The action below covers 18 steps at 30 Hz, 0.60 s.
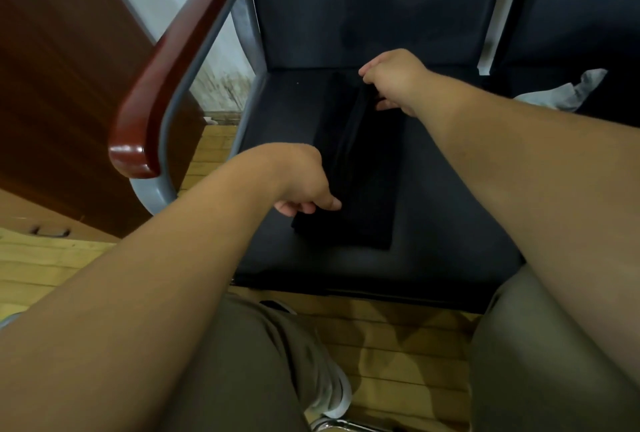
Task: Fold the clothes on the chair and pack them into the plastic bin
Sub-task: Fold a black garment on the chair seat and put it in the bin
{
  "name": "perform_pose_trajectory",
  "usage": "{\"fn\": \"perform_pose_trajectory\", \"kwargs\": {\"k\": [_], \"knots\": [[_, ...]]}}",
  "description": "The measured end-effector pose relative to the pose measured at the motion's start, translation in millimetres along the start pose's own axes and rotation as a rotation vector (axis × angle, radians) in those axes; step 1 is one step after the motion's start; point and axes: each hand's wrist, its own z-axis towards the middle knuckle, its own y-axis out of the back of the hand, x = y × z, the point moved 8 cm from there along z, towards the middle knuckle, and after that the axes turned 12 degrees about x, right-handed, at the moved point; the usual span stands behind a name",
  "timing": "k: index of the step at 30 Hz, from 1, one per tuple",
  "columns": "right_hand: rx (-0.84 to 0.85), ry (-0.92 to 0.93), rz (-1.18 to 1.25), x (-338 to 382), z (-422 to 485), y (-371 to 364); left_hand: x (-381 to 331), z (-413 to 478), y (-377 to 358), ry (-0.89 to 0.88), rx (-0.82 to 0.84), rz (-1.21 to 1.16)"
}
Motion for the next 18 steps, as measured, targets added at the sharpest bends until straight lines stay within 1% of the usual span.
{"fn": "perform_pose_trajectory", "kwargs": {"k": [4, 9, 12, 14, 16, 18], "knots": [[-0.028, -0.019, 0.058, -2, 2, 5, 17, -3, 6, 0.019, 0.019, -0.108], [0.015, -0.026, 0.107, -1, 1, -7, 38, 7, 7, 0.081, 0.018, -0.161], [0.119, -0.027, 0.101, 0, -3, -21, 46, 17, 1, 0.136, 0.063, -0.118], [0.194, -0.028, 0.044, -1, -6, -31, 51, 24, -6, 0.184, 0.112, -0.053], [0.225, -0.028, -0.018, -2, -9, -35, 50, 25, -12, 0.207, 0.150, 0.005], [0.217, -0.032, -0.017, -1, -12, -36, 42, 20, -13, 0.200, 0.164, 0.071]]}}
